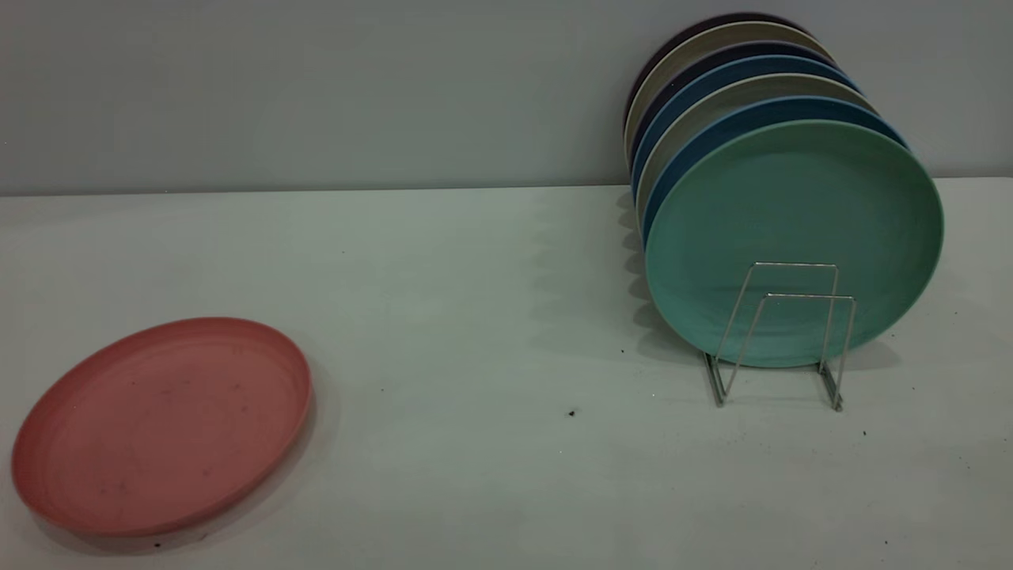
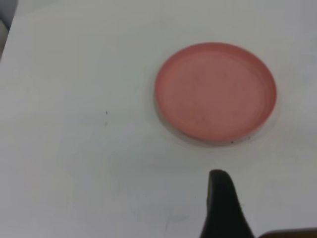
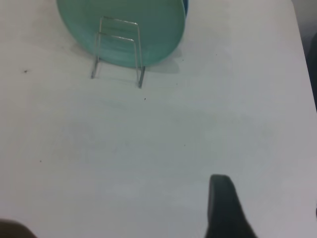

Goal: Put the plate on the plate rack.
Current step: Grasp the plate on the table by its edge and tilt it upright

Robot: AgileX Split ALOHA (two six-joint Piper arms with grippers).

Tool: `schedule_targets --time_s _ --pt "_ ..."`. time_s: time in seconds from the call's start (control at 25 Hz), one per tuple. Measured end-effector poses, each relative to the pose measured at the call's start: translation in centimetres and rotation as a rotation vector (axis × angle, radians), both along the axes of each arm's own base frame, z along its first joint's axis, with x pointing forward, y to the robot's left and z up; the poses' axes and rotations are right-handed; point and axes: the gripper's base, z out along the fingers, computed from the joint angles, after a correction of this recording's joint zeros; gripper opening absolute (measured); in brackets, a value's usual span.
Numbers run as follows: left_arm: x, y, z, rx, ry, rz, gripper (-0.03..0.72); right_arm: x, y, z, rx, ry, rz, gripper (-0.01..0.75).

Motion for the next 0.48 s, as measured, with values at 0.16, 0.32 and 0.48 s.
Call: schedule_targets --time_s 0.16,0.32,0.48 --pt "1.3 0.0 0.2 -0.030 0.067 0.023 0.498 0.0 0.0 0.1 -0.007 -0.007 0.002 0.428" --pt "4.0 0.1 0.3 -0.067 0.182 0.053 0.498 0.9 0.2 0.6 0.008 0.008 0.024 0.422" --pt "7.2 -0.2 -0.1 -0.121 0.315 0.054 0.498 3.6 1.0 1.1 0.058 0.091 0.088 0.420"
